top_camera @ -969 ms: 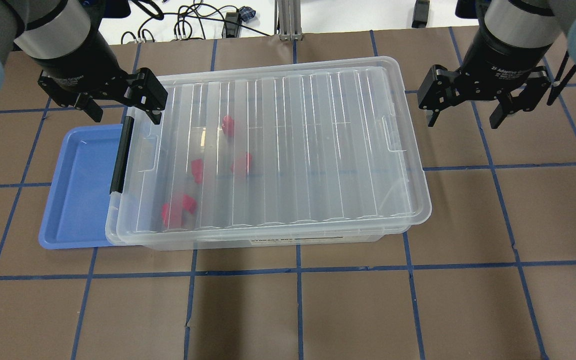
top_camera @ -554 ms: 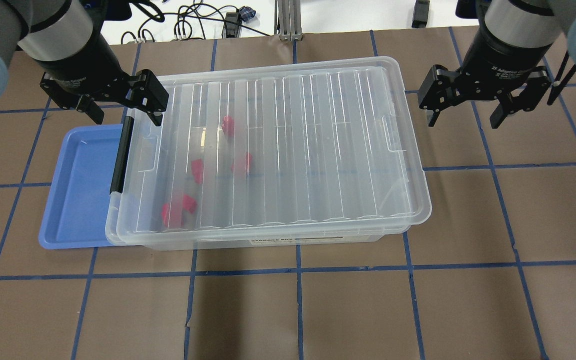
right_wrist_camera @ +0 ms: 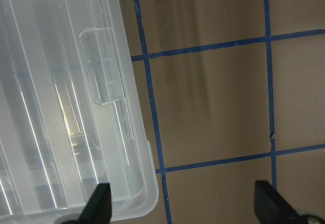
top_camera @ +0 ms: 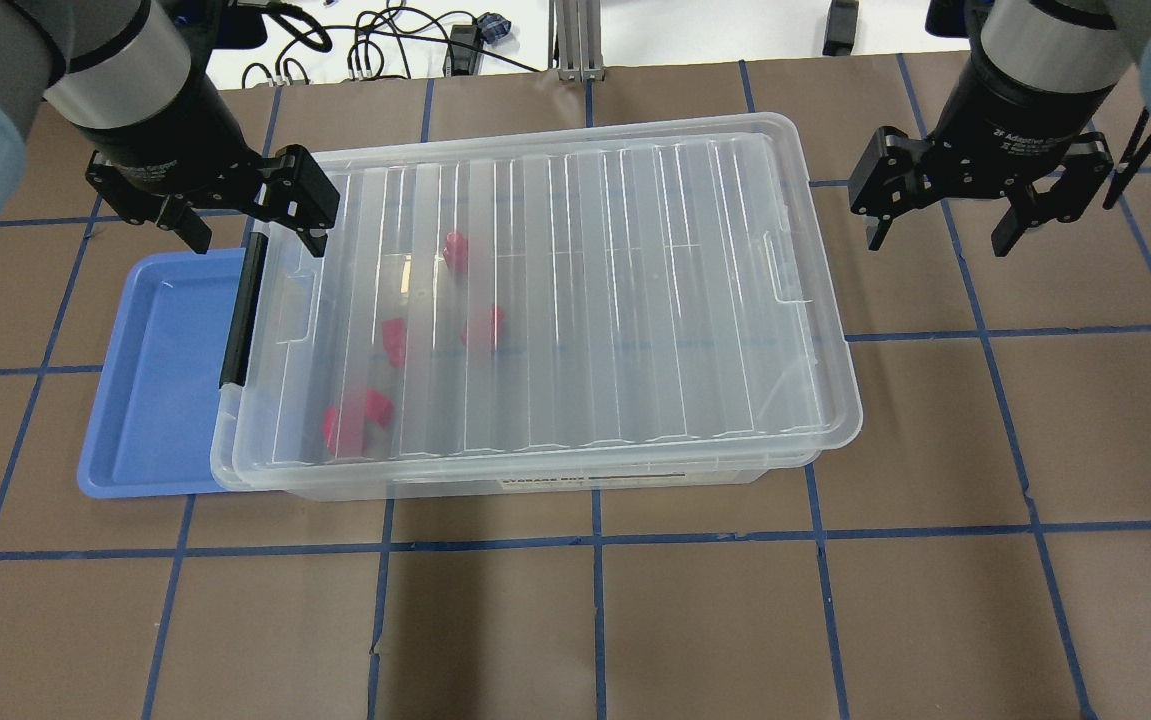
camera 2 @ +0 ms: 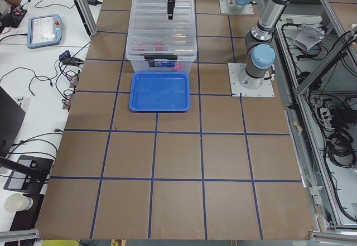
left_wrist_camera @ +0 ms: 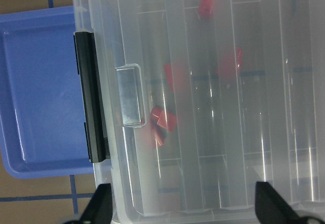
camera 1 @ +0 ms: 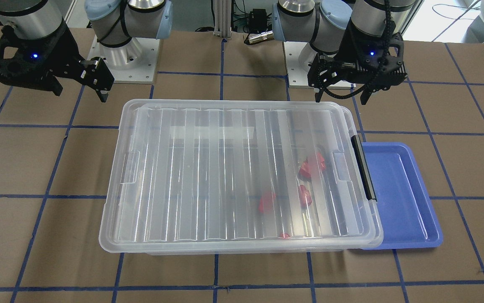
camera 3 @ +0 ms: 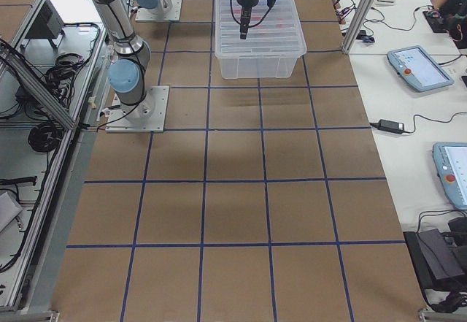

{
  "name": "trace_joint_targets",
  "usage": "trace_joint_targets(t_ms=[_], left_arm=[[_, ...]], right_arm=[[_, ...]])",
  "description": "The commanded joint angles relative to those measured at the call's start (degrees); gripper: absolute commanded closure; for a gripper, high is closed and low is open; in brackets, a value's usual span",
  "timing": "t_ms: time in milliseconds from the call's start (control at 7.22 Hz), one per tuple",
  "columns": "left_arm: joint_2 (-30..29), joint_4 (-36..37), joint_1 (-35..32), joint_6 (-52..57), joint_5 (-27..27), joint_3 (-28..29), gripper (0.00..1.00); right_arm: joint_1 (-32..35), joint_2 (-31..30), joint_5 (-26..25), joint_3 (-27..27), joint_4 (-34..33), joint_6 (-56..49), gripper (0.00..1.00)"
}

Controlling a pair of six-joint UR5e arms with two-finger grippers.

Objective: Place red block in blue tray from box

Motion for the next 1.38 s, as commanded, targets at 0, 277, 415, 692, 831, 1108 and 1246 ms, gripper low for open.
trace_joint_targets(t_ms=[0, 277, 415, 692, 831, 1108, 1246], left_arm=[[0.0, 0.0, 0.0, -0.2, -0.1, -0.3, 0.0], [0.0, 0.0, 0.0, -0.4, -0.1, -0.4, 0.0], [0.1, 0.0, 0.0, -0.4, 0.0, -0.3, 0.0], [0.0, 0.0, 0.0, -0.4, 0.0, -0.2, 0.0], [-0.1, 0.0, 0.0, -0.4, -0.2, 0.7, 0.0], [0.2, 1.9, -0.1, -0.4, 0.0, -1.3, 0.0], [0.4, 2.2, -0.1, -0.4, 0.0, -1.1, 0.0]], right_arm=[[-0.3, 0.3, 0.1, 0.7, -0.1, 0.3, 0.0], [0.1, 5.2, 0.3, 1.6, -9.2, 0.1, 0.0], [0.2, 7.6, 0.5, 1.6, -11.4, 0.0, 0.0], [0.3, 12.0, 0.6, 1.6, -11.7, -0.5, 0.0], [0.4, 13.4, 0.7, 1.6, -14.0, -0.5, 0.0], [0.4, 14.7, 1.6, 1.6, -14.8, -0.8, 0.0], [0.4, 15.4, 4.0, 1.6, -15.2, -0.8, 0.0]])
